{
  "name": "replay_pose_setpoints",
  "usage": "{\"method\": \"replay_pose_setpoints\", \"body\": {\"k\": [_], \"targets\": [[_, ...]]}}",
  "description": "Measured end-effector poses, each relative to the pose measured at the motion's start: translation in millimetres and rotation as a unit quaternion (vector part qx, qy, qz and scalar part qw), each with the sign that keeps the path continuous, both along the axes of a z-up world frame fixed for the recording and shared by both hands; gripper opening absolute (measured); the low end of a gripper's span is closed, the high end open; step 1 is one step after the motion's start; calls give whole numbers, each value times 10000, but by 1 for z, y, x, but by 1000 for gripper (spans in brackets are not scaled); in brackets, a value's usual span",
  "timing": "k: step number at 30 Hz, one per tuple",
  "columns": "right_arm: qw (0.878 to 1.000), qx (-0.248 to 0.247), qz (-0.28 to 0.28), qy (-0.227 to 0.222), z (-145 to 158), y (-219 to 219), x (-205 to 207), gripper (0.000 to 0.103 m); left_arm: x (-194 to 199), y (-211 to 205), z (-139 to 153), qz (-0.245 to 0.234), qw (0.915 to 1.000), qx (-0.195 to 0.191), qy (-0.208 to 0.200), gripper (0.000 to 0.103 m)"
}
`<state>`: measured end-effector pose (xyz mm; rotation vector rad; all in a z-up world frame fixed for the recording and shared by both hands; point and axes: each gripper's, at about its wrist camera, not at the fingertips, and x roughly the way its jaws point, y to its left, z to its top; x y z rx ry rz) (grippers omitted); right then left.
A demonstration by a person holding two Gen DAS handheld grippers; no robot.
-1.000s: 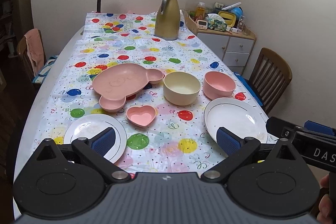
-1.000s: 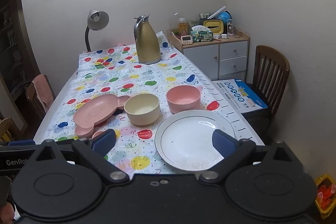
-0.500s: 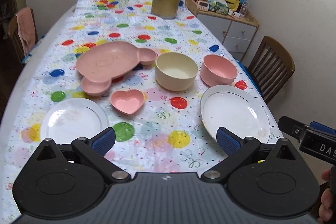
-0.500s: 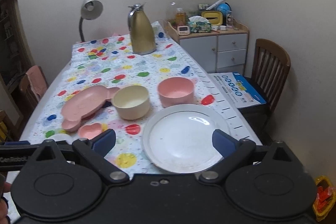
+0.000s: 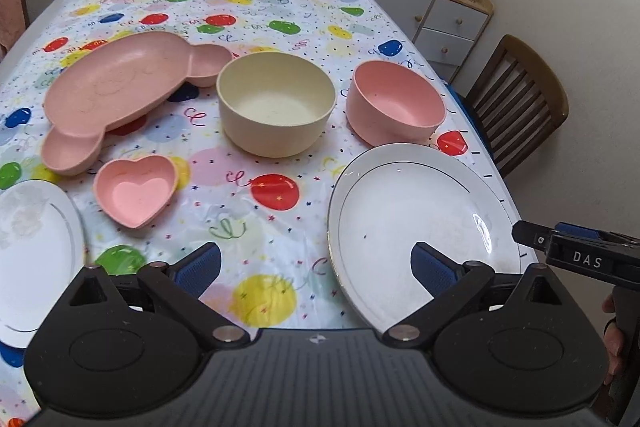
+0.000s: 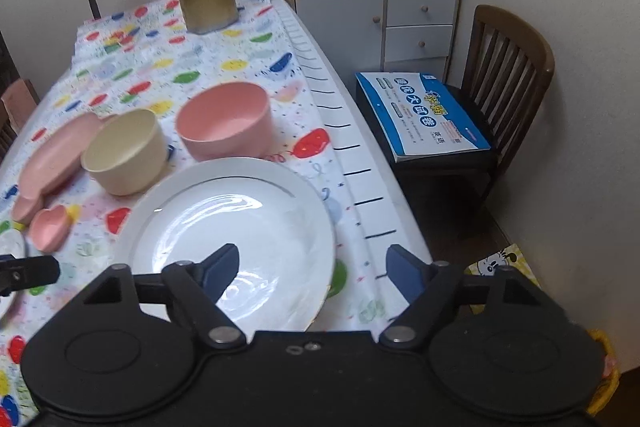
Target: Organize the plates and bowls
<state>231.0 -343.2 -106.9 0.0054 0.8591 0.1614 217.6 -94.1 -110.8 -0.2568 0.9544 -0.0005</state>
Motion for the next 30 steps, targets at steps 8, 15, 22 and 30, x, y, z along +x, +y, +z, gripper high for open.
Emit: {"method": "replay_pose_setpoints", "body": {"k": [8, 15, 22, 30], "targets": [[9961, 394, 467, 630, -26, -12, 46, 52, 26, -4, -24, 178, 9989, -135, 423, 82], [9905, 670, 653, 1008, -35, -20, 62, 34, 35, -11, -34, 124, 9973, -385, 611, 64], [9873, 803, 783, 1129, -34, -25, 65, 17, 40, -12, -43, 36, 9950, -670, 740, 38], [9835, 1069, 630, 1314, -38, -34, 70, 7, 46, -11, -48, 71, 9937, -711, 866, 23]]}}
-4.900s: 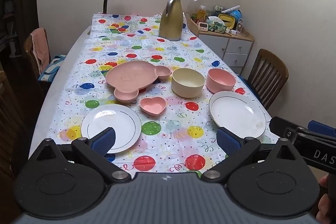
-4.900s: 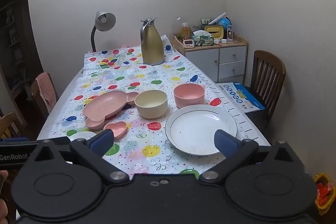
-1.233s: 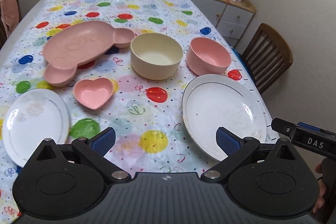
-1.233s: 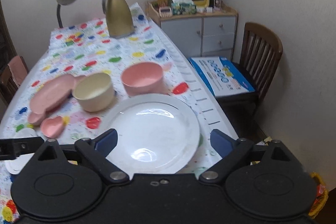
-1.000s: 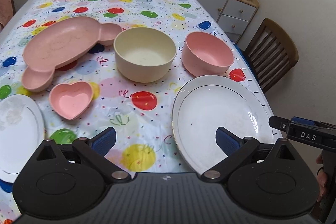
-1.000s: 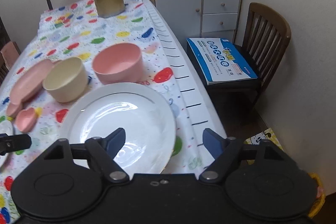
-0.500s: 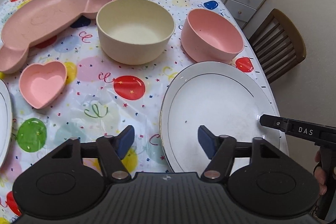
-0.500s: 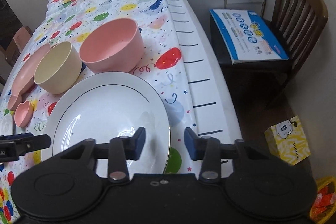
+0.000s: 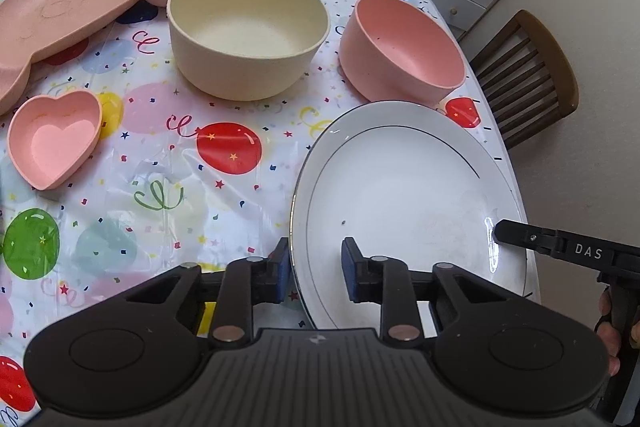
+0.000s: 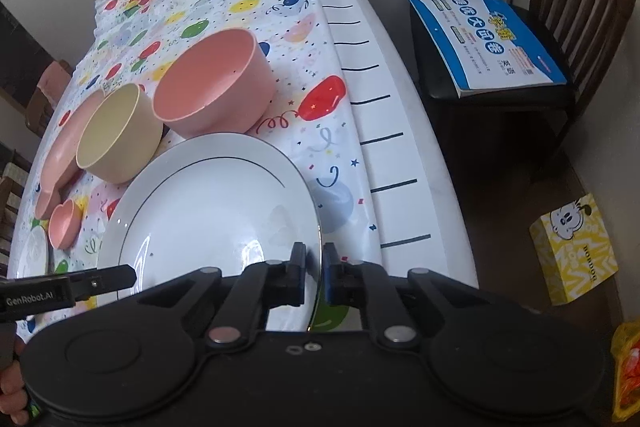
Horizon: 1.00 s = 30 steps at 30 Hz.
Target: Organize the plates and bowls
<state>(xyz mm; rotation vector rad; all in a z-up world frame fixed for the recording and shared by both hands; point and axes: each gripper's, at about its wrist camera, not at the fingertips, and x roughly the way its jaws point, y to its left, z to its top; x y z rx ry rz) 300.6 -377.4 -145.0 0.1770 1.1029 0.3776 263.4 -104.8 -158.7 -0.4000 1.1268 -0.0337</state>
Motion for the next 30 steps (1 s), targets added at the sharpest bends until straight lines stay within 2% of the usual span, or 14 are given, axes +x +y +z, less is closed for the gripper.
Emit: {"method": "replay_pose_setpoints", "body": {"k": [4, 11, 30], "targets": [[10000, 11, -49, 23, 0, 1, 0, 7, 0, 4, -1, -41, 10000, 7, 22, 17], [9999, -102, -9, -5, 2, 3, -9, 7, -9, 3, 0, -250, 9996, -16, 102, 17], [9997, -78, -159, 138, 3, -13, -91, 7, -75, -7, 5, -750, 9969, -67, 240, 17]]}}
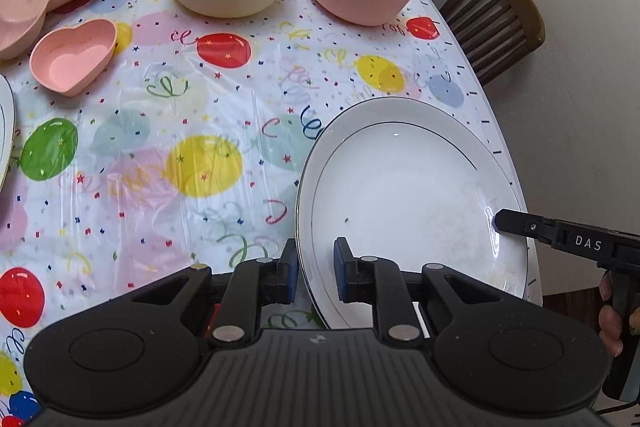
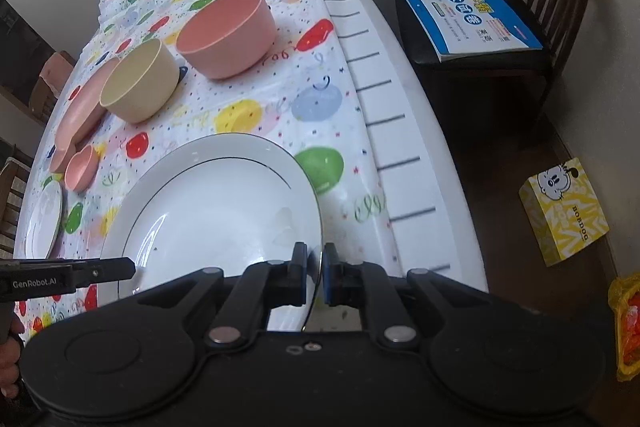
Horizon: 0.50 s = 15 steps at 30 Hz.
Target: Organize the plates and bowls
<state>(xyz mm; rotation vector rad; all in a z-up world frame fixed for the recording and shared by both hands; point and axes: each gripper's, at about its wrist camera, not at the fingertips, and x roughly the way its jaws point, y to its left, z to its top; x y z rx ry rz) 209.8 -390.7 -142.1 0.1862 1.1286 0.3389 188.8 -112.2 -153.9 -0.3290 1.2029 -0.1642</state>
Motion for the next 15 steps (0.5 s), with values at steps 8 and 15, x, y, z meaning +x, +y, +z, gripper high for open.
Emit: {"method": "replay_pose_setpoints", "body": {"k": [8, 15], "targets": [[9999, -15, -103, 14, -2, -2, -17, 7, -10, -5, -3, -217, 9997, 21, 75, 17], [9999, -46, -151, 16, -4, -1, -19, 7, -10, -6, -3, -239, 9997, 79, 64, 17]]}}
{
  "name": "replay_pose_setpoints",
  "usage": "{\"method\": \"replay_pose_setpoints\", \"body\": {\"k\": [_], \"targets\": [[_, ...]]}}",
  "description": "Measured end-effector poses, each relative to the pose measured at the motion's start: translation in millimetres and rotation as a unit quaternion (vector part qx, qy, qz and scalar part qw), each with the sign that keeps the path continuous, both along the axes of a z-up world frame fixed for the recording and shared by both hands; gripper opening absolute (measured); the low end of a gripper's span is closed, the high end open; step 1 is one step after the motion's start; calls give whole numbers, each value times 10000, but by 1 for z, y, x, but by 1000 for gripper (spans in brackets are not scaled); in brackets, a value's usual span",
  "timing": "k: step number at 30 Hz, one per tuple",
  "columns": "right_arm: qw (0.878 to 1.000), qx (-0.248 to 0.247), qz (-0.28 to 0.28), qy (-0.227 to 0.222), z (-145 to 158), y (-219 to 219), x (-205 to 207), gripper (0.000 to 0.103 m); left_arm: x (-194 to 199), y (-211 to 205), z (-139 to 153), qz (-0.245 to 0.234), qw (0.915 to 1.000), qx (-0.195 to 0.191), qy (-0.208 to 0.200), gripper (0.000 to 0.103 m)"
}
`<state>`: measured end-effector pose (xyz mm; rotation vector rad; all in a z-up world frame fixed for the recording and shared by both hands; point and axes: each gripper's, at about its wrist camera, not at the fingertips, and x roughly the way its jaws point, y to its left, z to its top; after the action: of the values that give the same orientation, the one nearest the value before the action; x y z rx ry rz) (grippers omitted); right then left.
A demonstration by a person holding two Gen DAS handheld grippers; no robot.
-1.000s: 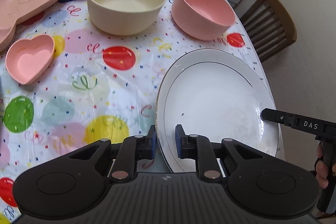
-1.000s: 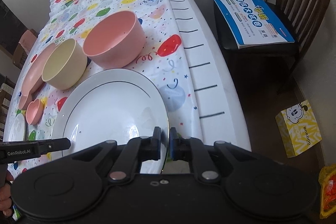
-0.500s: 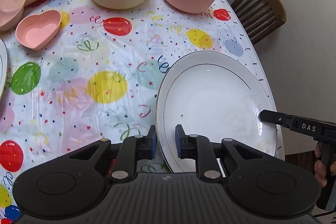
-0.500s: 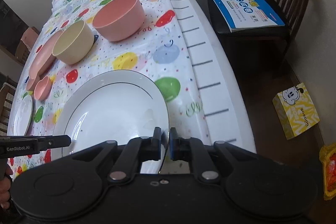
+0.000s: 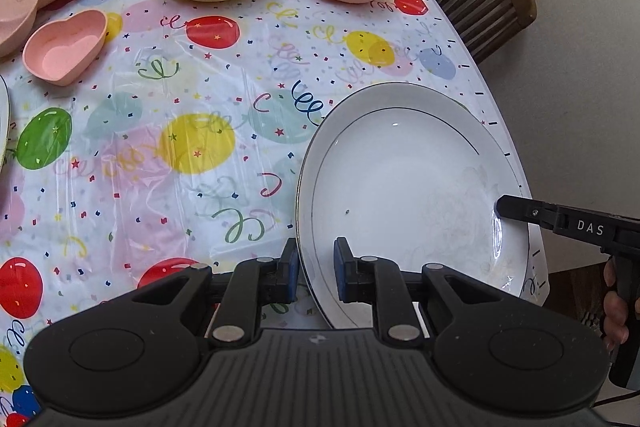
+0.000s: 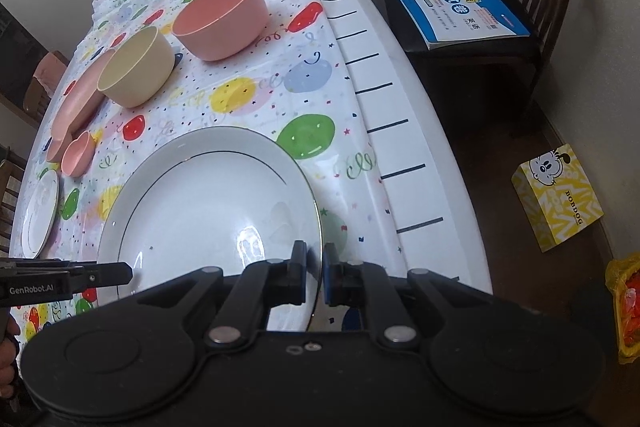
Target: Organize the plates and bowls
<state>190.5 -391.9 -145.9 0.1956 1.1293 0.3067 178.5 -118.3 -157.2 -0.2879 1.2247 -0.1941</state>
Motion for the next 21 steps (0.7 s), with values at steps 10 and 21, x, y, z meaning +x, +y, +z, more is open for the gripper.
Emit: {"method": "replay_pose_setpoints", "body": {"k": [10, 21], "targets": [[9997, -206, 89, -98, 4, 5, -3, 13, 2, 3, 4, 80, 9998, 157, -16, 17], [9983, -347, 289, -372, 25, 13, -4, 21, -5, 7, 23, 144, 9991, 272, -293, 18]]}}
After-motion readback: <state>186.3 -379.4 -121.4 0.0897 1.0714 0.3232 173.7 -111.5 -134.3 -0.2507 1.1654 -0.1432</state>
